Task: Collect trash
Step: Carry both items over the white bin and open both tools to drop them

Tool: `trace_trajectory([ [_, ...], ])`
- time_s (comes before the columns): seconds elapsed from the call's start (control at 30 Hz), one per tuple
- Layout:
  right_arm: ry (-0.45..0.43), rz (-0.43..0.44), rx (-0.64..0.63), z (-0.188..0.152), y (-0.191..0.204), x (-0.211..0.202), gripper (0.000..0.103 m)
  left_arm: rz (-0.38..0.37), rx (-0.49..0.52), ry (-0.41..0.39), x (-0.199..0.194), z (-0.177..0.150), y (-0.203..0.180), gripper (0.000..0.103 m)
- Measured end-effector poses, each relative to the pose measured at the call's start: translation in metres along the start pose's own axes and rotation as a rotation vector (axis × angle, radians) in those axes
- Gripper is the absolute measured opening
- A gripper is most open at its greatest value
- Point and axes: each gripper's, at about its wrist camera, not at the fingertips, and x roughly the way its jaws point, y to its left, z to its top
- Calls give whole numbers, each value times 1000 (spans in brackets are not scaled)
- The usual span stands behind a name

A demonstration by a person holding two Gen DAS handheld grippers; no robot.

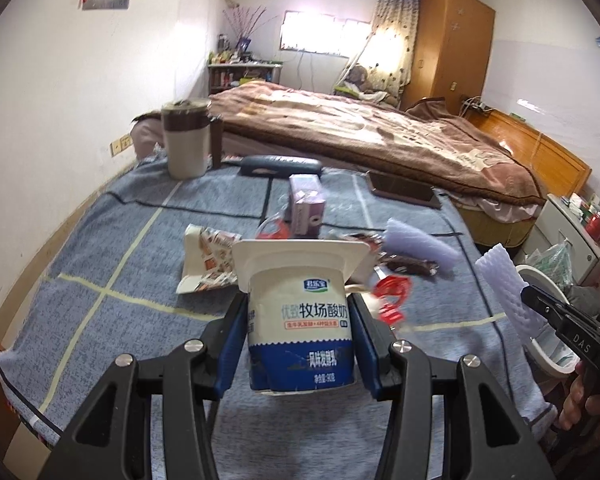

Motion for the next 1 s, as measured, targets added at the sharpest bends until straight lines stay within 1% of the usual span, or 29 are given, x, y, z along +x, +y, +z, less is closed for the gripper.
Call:
trace_trajectory([
  [0.17, -26, -18, 28, 1, -11, -12, 13, -44, 30, -5, -2, 6, -24, 51],
  [0.3, -51, -47, 51, 1, -25, -23, 13, -102, 61, -17, -2, 12, -52, 51],
  [0.4, -64, -72, 71, 1, -38, -31, 13, -151, 89, -11, 1, 14, -78, 51],
  [0.5, -70, -109, 92, 0, -52, -37, 13, -201, 124, -1, 6, 14, -107, 51],
  [0.67, -76, -174, 136, -3, -78, -46, 13, -320, 178, 31, 17, 13, -160, 51],
  [0.83, -76, -247, 164, -6, -101, -56, 13, -395, 230, 53, 23, 10, -207, 51],
  [1.0, -61, -309, 196, -12, -124, -58, 13, -445, 285, 93, 36, 3, -250, 51],
])
